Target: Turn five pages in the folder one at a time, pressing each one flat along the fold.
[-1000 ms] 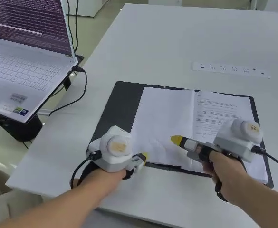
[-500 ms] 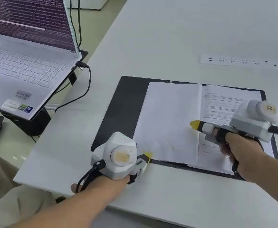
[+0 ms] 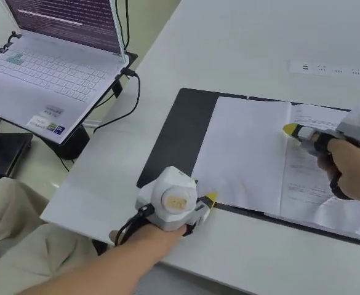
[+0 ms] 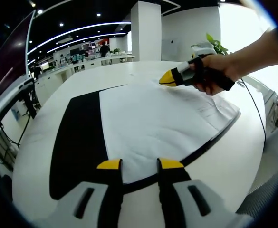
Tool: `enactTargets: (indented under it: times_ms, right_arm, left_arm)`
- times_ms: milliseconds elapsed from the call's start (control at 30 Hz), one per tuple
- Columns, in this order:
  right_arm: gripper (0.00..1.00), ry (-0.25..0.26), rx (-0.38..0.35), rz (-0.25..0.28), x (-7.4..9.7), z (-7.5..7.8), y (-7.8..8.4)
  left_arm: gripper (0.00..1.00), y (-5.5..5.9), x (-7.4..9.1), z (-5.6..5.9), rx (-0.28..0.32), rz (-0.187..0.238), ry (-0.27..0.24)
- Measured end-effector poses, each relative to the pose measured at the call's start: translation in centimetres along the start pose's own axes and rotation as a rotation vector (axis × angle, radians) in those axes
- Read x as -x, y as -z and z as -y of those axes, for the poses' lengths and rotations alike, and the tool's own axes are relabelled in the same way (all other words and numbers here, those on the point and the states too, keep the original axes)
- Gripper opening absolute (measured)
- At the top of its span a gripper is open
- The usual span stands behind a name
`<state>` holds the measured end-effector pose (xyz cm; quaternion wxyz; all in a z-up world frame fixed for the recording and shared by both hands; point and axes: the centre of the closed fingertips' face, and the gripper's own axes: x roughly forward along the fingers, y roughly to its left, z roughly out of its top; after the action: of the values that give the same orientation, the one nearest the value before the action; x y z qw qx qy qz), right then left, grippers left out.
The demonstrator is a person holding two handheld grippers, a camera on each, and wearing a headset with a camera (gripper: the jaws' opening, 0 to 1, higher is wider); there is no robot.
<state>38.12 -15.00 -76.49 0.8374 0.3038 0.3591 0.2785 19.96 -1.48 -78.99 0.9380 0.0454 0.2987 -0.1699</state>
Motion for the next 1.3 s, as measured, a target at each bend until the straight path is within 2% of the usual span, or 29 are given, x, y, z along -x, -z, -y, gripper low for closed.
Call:
enactTargets:
  times_ms: [133, 233, 400, 767, 967, 1167, 1300]
  right_arm:
    - [0.00, -0.001, 0.027, -0.029, -1.2, 0.3, -0.9]
    - [0.00, 0.005, 0.024, -0.014, -2.1, 0.9, -2.0]
    - [0.00, 0.013, 0.028, -0.018, -3.1, 1.4, -2.1]
    - [0.00, 0.034, 0.030, 0.021, -5.5, 2.4, -4.8]
    - [0.00, 0.047, 0.042, 0.040, -6.0, 2.6, -5.9]
    - [0.00, 0.036, 0.087, 0.031, -5.9, 2.3, -5.5]
    - [0.00, 0.035, 0.080, 0.029, -5.8, 2.3, -5.5]
  left_arm:
    - [0.27, 0.0, 0.0, 0.0, 0.004, 0.005, -0.001]
    - [0.28, 0.0, 0.0, 0.0, 0.003, 0.007, -0.001]
    - [0.28, 0.1, -0.1, -0.1, 0.004, 0.008, -0.001]
    - [0.27, 0.1, -0.1, -0.1, 0.008, 0.017, -0.003]
    - [0.28, 0.1, -0.1, -0.1, 0.008, 0.017, -0.003]
    - [0.28, 0.1, -0.1, 0.0, 0.012, 0.020, -0.004]
    - [0.28, 0.1, -0.1, 0.0, 0.011, 0.019, -0.004]
